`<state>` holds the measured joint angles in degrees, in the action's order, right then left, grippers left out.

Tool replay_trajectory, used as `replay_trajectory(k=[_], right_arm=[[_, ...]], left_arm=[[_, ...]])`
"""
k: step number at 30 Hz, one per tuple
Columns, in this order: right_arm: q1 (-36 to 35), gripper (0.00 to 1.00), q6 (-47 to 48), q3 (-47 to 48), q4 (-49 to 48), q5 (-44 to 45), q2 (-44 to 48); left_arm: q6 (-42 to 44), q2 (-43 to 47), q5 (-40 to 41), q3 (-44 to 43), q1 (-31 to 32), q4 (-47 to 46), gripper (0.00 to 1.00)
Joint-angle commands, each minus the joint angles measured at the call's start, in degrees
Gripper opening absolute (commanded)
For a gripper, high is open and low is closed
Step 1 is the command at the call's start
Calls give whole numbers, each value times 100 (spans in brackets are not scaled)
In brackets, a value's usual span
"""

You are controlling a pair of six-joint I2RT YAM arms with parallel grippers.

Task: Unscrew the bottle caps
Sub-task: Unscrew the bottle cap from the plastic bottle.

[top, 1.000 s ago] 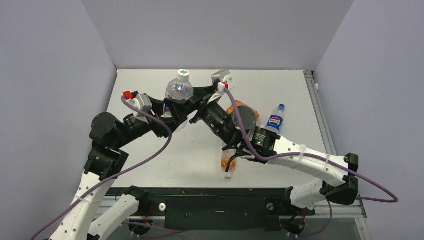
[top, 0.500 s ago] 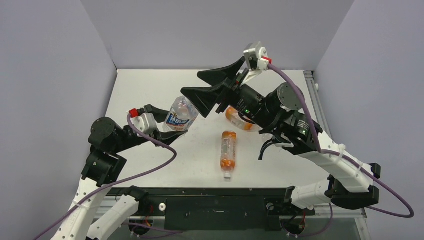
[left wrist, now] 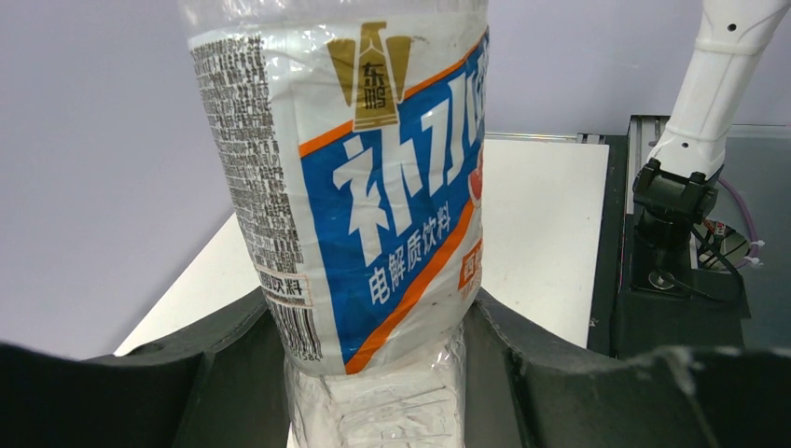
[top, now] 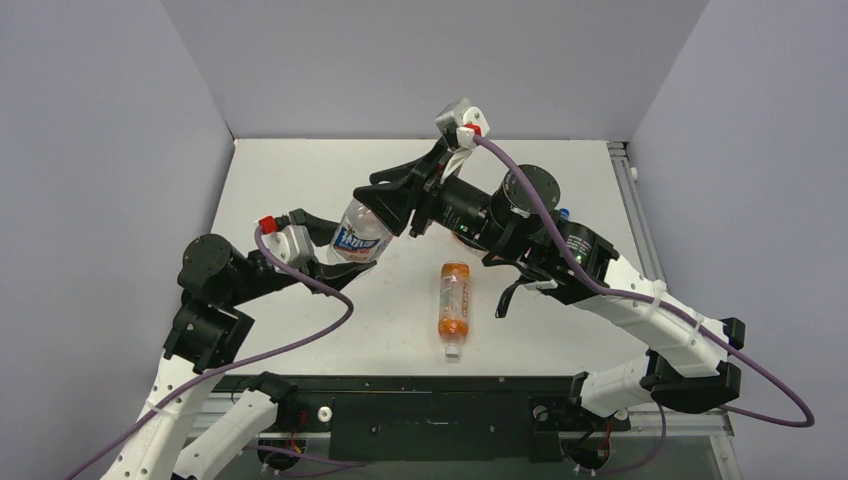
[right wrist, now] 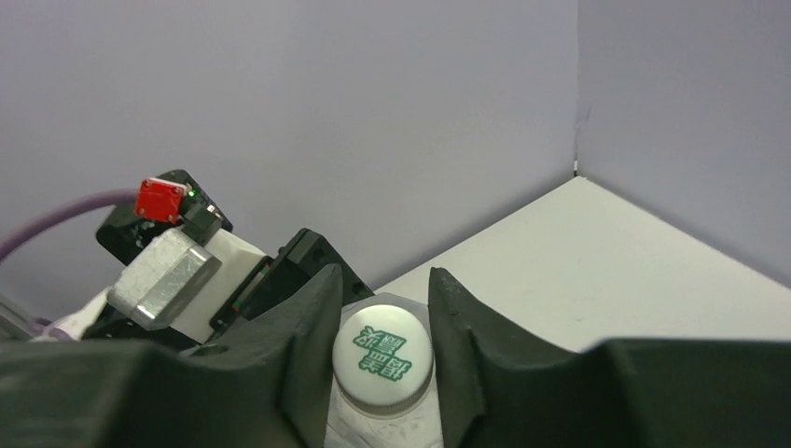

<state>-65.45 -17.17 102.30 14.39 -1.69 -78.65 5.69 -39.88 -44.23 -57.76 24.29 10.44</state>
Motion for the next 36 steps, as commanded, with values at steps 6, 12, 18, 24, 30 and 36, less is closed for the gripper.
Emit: replay_trajectory(k=[6,12,18,24,30,36], right_arm=[[-116,0,48,-70,-401,121,35],[-586,0,408,165,-220,1566,-226],[-905,0,418,464,-149,2835,-519],[-1059,0,495,769,-21,3657,-731],[-1152,0,666,795,-49,3816,-775],[-1163,0,678,801,16,3444,-766]], left_arm=[[-704,-76,-23,-197,66,-444,84],[-1762,-480,485,-480,191,-1223,97],[-943,-555,1443,-636,817,-842,98],[-172,-471,1968,-640,1085,-520,88],[116,-373,2155,-464,1112,-310,70],[-210,-373,2020,-530,1113,-425,40]])
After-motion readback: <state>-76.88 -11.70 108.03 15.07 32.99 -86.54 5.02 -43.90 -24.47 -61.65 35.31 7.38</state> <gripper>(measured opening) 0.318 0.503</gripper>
